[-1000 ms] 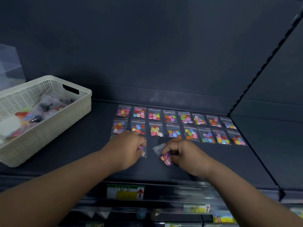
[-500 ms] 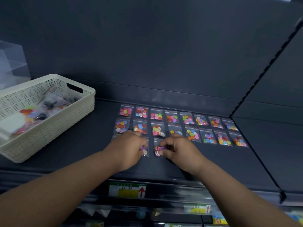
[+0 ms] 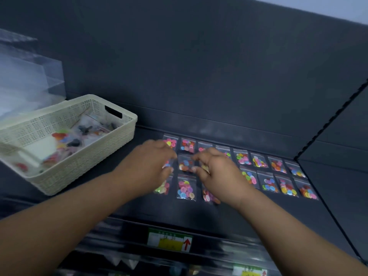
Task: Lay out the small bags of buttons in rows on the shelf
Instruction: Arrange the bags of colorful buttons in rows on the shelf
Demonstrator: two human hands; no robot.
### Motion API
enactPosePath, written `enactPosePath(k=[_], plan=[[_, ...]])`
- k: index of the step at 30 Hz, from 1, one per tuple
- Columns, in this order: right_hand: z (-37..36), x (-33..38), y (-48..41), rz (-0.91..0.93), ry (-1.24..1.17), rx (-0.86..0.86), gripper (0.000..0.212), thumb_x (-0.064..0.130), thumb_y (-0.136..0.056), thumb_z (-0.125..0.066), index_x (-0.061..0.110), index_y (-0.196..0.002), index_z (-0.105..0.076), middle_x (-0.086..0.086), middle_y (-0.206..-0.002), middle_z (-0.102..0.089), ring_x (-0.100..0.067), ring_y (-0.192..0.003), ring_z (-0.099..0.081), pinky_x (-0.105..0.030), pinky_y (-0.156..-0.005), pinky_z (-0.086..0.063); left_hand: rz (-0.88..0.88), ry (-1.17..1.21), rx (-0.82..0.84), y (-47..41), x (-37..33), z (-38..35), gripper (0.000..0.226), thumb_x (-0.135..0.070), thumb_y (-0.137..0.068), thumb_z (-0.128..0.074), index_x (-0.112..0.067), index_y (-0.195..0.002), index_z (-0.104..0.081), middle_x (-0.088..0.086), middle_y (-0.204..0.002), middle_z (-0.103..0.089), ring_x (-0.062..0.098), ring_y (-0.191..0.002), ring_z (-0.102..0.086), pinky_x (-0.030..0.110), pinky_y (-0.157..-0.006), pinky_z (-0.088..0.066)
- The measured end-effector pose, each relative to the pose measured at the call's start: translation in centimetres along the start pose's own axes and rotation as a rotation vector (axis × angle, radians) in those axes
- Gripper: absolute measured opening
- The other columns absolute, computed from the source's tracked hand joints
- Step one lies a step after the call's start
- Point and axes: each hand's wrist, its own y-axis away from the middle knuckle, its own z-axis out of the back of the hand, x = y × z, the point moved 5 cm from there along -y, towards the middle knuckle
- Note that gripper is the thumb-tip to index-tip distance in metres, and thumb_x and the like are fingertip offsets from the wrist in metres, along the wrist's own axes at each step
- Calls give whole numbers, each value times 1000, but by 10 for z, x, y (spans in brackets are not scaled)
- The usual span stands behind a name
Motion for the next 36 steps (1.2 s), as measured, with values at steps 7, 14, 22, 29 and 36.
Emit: enactPosePath(k=[7,14,22,29,36], plan=[[-14,86,-63,262,80,4,44,29,-90,-58,19,-132,-52,-1,-132,-48,-24,-117,-44,-34,-102,-37,172,-172,-133,30,78,73,38,-32,-84,-63,-17,-119,-62,5,-118,-59,28,-111,-54,39,-98,-41],[-38,166,-115,425,17,53,41,30,-88,-62,21,-128,-57,1,-131,-50,-23,-118,-44,-35,-100,-38,434,-235,-182,89,158,113,38,-35,-86,-60,-14,-117,-62,9,-115,-60,32,-106,-55,39,-91,-42],[-95,217,-169,403,13,357,48,35,-85,-64,25,-130,-52,2,-124,-51,-16,-114,-50,-29,-95,-40,610,-218,-94,121,214,112,53,-40,-89,-57,-16,-135,-48,4,-135,-46,25,-122,-43,35,-101,-36],[-132,242,-208,386,0,427,43,32,-84,-65,23,-126,-57,1,-128,-54,-17,-113,-53,-30,-94,-43,609,-102,-84,116,227,107,51,-40,-91,-53,-14,-135,-47,2,-138,-47,18,-124,-44,27,-101,-32],[-169,250,-229,470,185,612,51,27,-67,-74,22,-114,-56,5,-104,-55,-19,-94,-57,-32,-79,-50,559,-65,-133,117,231,106,48,-42,-90,-48,-15,-130,-53,3,-127,-56,17,-119,-48,24,-100,-31]])
